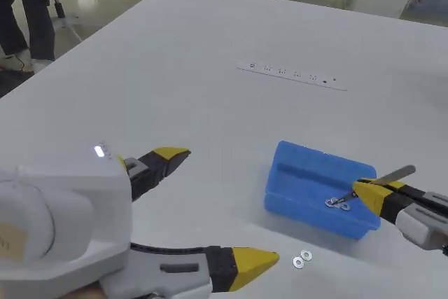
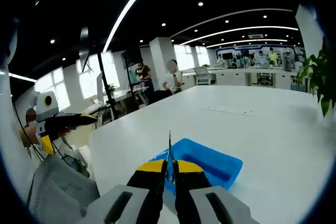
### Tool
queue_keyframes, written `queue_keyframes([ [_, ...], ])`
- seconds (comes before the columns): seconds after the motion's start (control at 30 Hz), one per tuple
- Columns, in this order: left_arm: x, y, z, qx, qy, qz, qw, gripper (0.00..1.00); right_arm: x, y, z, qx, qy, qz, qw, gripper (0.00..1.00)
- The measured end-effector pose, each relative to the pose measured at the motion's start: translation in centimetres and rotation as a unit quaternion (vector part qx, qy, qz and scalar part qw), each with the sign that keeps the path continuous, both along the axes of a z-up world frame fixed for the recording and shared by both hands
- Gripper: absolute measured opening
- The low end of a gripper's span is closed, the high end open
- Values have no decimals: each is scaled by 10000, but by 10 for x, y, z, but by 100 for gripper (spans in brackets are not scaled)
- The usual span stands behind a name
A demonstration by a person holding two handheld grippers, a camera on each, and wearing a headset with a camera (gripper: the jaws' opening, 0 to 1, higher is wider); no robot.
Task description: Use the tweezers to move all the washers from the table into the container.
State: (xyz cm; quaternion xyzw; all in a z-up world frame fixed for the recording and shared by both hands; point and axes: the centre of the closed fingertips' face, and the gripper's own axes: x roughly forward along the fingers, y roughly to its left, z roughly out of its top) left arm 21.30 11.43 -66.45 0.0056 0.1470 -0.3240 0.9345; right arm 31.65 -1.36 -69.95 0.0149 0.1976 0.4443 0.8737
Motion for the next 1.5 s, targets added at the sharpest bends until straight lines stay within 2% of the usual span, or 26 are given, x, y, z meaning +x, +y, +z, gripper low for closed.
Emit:
queue_keyframes([
  [0.1,1,-4,-4,55,47,-233,9997,94,10,4,-1,-21,16,-168,9999,3],
  [0.17,0,-7,-5,194,25,-424,9989,94,16,7,-3,-72,25,-265,9996,3],
  [0.23,1,-6,-6,313,-5,-491,9983,94,21,11,-9,-182,48,-283,9994,3],
  [0.3,4,-6,-8,334,-25,-534,9980,94,26,14,-18,-326,94,-269,9991,3],
  [0.37,6,-5,-7,227,-18,-516,9984,94,30,15,-28,-515,129,-235,9983,3],
  [0.4,8,-6,-5,103,-39,-517,9986,94,33,15,-33,-558,181,-217,9980,3],
  [0.47,9,-6,-4,3,-31,-538,9985,94,37,15,-39,-603,250,-223,9976,3],
  [0.57,12,-5,-7,78,-51,-542,9985,94,43,17,-45,-518,414,-245,9975,3],
  [0.63,16,-3,-7,6,-54,-487,9988,94,46,19,-49,-515,460,-235,9973,3],
  [0.73,18,-4,-5,-196,-31,-451,9988,94,50,20,-58,-624,563,-184,9963,3],
  [0.9,22,-2,-10,-154,-17,-378,9992,94,45,20,-69,-818,671,-105,9943,3],
  [1.03,22,-2,-9,-273,19,-345,9990,94,44,20,-66,-726,674,-159,9950,3],
  [1.2,20,-4,-7,-262,19,-444,9987,94,42,17,-53,-522,603,-330,9963,3],
  [1.4,18,-8,-7,-226,20,-594,9980,94,36,16,-43,-442,416,-408,9973,3],
  [1.47,17,-10,-3,-267,55,-593,9979,94,36,15,-40,-372,407,-391,9977,3],
  [1.5,17,-11,0,-290,24,-588,9978,94,36,14,-38,-336,376,-381,9980,3],
])
